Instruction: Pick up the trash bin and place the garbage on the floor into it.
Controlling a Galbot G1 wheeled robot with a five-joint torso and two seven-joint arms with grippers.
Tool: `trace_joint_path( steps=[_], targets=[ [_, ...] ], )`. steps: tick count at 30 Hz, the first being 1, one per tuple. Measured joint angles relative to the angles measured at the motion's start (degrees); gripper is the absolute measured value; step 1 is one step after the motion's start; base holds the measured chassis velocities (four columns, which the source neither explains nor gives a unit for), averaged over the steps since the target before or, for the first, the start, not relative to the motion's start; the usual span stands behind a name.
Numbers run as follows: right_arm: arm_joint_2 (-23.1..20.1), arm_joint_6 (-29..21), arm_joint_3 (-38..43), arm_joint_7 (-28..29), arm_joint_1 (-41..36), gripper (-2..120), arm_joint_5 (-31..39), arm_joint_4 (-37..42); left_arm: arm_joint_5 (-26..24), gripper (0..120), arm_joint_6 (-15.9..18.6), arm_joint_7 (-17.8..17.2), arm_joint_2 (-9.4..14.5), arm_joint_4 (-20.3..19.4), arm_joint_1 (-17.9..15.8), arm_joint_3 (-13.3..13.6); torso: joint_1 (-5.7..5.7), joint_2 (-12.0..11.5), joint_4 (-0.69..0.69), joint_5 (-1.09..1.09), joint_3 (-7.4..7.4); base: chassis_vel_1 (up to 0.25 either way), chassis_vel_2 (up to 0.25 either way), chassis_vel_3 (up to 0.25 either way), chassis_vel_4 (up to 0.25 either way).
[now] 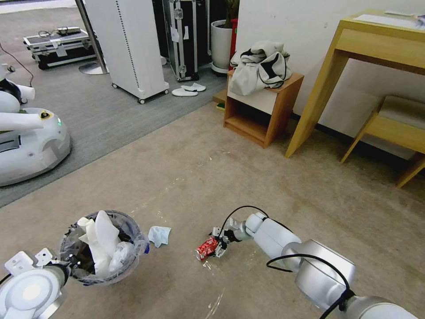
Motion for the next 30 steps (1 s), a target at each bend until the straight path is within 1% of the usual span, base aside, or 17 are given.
trace_joint_path(
  steps=[18, 30],
  targets=[
    [-0.3, -0.4, -0.2, -0.3, -0.6, 100, 0.8, -0.2, -0.1, 0, 0.0, 0.0, 0.3, 0.3, -0.3, 0.1, 0.00, 0.0, 0.00, 0.00, 0.00, 0.000, 0.000, 0.000, 0.000],
    [-0.2, -0.5, -0.4, 0.5, -0.6, 100, 1.2, 0.0, 0.8, 0, 0.0, 0.7, 0.1, 0.8, -0.4, 0.5, 0.00, 0.0, 0.00, 0.00, 0.00, 0.000, 0.000, 0.000, 0.000]
  ],
)
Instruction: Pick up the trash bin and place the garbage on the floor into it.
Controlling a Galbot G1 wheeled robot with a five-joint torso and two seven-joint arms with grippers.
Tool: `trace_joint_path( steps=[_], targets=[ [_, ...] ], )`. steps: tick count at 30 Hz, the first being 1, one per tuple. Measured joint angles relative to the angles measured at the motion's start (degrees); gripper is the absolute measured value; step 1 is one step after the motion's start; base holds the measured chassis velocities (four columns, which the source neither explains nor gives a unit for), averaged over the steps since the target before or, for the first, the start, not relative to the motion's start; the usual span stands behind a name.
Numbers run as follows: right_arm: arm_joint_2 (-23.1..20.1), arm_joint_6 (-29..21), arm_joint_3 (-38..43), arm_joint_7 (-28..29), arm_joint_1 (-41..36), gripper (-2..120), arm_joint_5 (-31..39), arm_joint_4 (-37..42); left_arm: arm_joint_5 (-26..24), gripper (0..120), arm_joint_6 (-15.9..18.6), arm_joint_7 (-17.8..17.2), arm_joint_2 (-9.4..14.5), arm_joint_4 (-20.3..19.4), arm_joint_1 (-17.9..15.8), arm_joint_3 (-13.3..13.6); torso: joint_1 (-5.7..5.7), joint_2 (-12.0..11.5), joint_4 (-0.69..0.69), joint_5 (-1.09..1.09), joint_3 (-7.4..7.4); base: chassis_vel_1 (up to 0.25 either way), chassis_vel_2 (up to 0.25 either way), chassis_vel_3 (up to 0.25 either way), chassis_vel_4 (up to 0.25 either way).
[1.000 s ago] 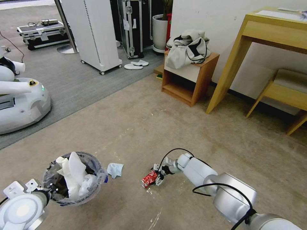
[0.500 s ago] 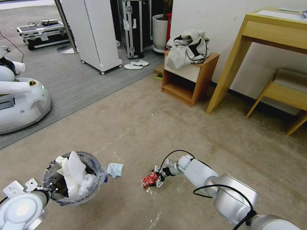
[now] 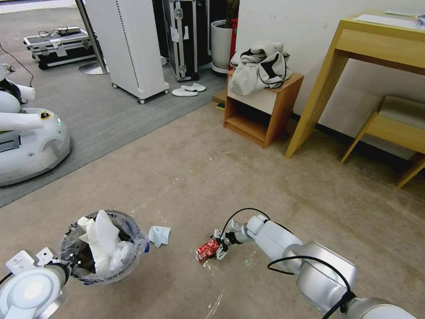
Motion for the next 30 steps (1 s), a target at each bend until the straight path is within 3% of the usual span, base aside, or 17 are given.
trace_joint_path(
  steps=[30],
  targets=[
    [0.9, -1.9, 0.0, -1.9, 0.1, 100, 2.1, -0.5, 0.7, 0, 0.0, 0.4, 0.0, -0.2, 0.5, -0.2, 0.00, 0.0, 0.00, 0.00, 0.00, 0.000, 0.000, 0.000, 0.000]
  ],
)
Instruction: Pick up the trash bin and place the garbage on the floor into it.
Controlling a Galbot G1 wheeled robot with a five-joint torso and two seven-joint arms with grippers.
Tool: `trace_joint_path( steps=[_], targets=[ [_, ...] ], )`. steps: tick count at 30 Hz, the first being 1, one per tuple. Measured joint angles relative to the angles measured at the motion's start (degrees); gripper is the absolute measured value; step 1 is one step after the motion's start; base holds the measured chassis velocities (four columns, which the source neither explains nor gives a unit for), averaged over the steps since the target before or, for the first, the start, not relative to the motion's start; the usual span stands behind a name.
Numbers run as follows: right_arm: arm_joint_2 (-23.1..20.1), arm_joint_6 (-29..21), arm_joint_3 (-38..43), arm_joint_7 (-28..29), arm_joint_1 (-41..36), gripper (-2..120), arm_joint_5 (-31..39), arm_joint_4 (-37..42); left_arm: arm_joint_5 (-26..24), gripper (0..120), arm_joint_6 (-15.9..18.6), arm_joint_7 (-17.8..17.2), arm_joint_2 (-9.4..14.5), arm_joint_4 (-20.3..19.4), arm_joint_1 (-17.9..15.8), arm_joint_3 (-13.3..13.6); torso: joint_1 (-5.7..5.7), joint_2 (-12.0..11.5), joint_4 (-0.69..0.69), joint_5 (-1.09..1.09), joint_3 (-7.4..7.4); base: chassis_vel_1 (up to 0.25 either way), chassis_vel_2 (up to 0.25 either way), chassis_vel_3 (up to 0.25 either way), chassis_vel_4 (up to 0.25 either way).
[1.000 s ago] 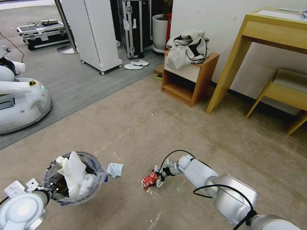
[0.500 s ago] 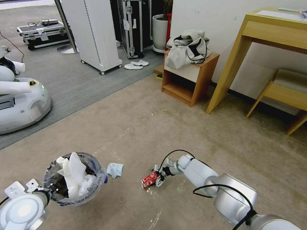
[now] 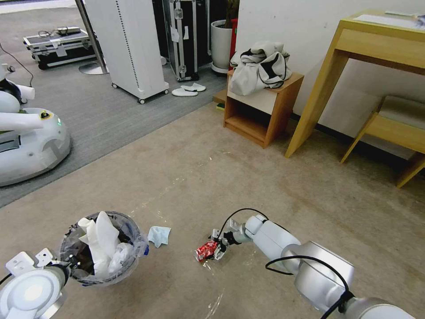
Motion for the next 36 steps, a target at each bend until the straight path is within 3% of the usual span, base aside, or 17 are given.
trace_joint_path(
  steps=[32, 36],
  targets=[
    [-0.5, -1.8, 0.0, 0.7, -0.7, 100, 0.7, -0.4, 0.5, 0, 0.0, 0.5, -0.1, 0.4, -0.1, 0.2, 0.00, 0.0, 0.00, 0.00, 0.00, 0.000, 0.000, 0.000, 0.000],
    [-0.4, -1.8, 0.0, 1.2, -0.7, 91, 0.9, -0.4, 0.7, 0, 0.0, 0.7, -0.2, 0.4, 0.0, 0.2, 0.00, 0.0, 0.00, 0.00, 0.00, 0.000, 0.000, 0.000, 0.000]
  ],
)
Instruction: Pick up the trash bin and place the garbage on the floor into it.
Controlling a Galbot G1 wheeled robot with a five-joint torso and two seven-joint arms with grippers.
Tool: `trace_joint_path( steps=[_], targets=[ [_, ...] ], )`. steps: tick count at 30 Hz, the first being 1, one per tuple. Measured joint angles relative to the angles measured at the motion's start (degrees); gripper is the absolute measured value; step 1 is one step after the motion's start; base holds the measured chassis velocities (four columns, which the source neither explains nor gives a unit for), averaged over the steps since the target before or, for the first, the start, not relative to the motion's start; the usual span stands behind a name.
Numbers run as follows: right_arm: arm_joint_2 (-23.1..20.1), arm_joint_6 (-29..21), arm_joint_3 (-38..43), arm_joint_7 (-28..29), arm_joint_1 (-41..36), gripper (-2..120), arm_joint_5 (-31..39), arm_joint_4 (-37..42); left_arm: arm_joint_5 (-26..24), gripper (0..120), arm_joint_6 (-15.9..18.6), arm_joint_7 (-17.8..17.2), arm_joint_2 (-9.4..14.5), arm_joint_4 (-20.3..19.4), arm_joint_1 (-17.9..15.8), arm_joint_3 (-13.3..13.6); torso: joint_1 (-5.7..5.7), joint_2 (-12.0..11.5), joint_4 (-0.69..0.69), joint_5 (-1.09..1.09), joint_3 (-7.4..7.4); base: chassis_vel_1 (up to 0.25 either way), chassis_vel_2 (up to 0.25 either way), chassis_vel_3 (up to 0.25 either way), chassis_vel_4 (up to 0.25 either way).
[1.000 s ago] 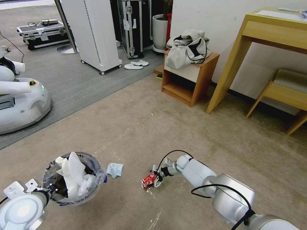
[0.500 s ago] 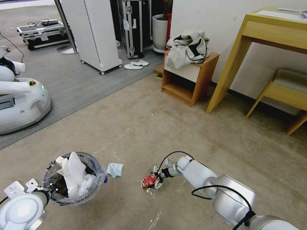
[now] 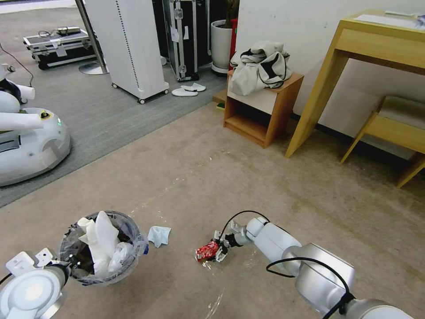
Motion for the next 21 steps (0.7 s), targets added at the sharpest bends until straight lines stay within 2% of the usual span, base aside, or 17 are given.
trace_joint_path(
  steps=[4, 6, 11, 17, 21],
  targets=[
    [0.1, 0.0, 0.0, 0.3, 0.0, 84, 0.1, 0.0, 0.0, 0, 0.0, 0.0, 0.0, 0.0, 0.0, -0.1, 0.00, 0.0, 0.00, 0.00, 0.00, 0.000, 0.000, 0.000, 0.000],
    [0.1, 0.1, 0.1, 0.4, -0.2, 74, 0.1, 0.1, 0.1, 0, 0.0, 0.2, 0.0, 0.0, 0.1, -0.1, 0.00, 0.0, 0.00, 0.00, 0.00, 0.000, 0.000, 0.000, 0.000],
    [0.1, 0.1, 0.1, 0.6, -0.3, 70, 0.4, 0.1, 0.3, 0, 0.0, 0.3, -0.1, 0.1, 0.1, 0.1, 0.00, 0.0, 0.00, 0.00, 0.00, 0.000, 0.000, 0.000, 0.000],
    [-0.1, 0.1, 0.1, 0.8, -0.5, 58, 0.5, 0.3, 0.3, 0, -0.1, 0.3, 0.0, 0.1, 0.0, 0.2, 0.00, 0.0, 0.00, 0.00, 0.00, 0.000, 0.000, 0.000, 0.000],
    [-0.2, 0.1, 0.1, 0.8, -0.6, 56, 0.5, 0.4, 0.5, 0, -0.2, 0.3, 0.0, 0.3, -0.1, 0.4, 0.00, 0.0, 0.00, 0.00, 0.00, 0.000, 0.000, 0.000, 0.000]
  ],
)
